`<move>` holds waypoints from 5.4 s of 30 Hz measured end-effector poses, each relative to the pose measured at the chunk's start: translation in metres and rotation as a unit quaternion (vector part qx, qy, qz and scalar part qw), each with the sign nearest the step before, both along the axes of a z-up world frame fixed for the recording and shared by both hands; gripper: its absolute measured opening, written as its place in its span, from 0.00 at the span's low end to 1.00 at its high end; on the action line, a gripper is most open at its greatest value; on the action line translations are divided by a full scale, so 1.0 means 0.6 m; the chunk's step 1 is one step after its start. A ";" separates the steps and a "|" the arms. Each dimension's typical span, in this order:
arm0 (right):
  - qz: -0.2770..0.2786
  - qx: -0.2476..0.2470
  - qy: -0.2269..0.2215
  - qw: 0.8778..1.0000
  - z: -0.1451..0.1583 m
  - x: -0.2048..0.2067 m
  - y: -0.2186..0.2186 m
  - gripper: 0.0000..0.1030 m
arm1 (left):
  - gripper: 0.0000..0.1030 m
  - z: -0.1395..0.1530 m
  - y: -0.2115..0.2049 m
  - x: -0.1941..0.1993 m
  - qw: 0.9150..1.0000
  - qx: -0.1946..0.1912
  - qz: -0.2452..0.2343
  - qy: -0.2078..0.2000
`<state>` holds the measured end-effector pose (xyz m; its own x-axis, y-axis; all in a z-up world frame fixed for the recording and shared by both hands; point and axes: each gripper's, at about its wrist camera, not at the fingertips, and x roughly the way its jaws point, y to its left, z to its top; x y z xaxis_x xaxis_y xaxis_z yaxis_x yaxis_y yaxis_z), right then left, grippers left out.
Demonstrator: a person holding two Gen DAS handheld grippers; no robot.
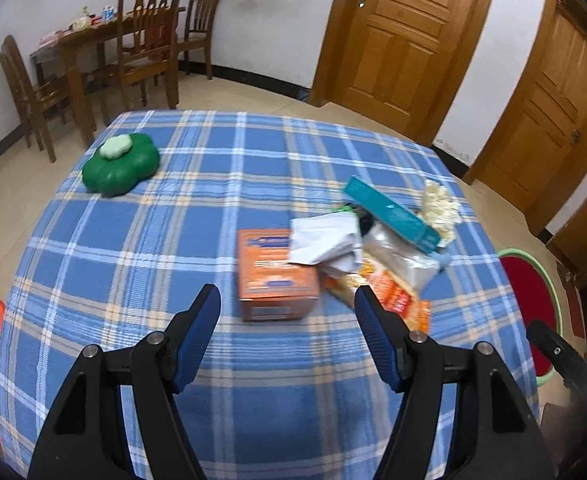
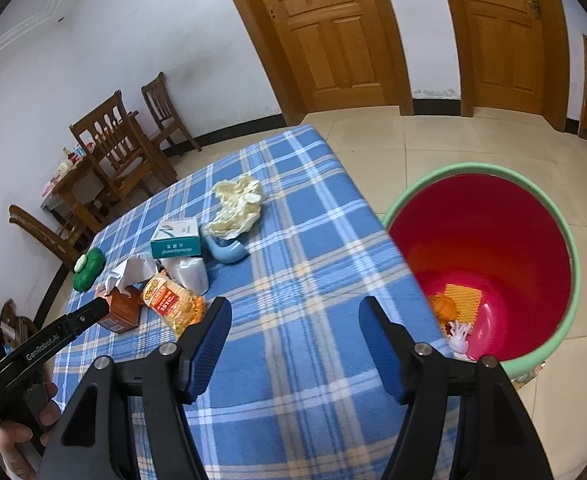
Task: Collect trash
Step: 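Move both tools back over the table, then grasp the orange box with the left tool while the right tool approaches the snack bag, then grasp the yellow snack bag with the right tool, then carry the yellow snack bag over the red bucket and open the right tool, then carry the orange box over the red bucket and open the left tool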
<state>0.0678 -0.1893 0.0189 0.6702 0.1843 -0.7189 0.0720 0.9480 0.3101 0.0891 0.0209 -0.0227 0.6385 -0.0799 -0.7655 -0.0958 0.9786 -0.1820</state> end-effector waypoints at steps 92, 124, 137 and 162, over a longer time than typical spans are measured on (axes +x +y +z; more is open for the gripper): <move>0.108 -0.026 -0.005 0.994 -0.011 -0.035 0.087 0.44 | 0.47 0.018 0.037 -0.067 1.000 -0.021 0.009 -0.016; -0.060 -0.001 -0.016 0.998 -0.005 -0.083 -0.126 0.44 | 0.47 0.029 -0.164 -0.035 0.990 -0.015 -0.143 -0.007; -0.118 -0.001 -0.004 0.993 -0.016 -0.085 -0.203 0.44 | 0.47 0.034 -0.255 -0.004 0.981 -0.002 -0.195 -0.005; -0.160 -0.004 0.001 0.987 -0.036 -0.076 -0.274 0.51 | 0.47 0.016 -0.415 0.042 0.959 0.030 -0.281 0.013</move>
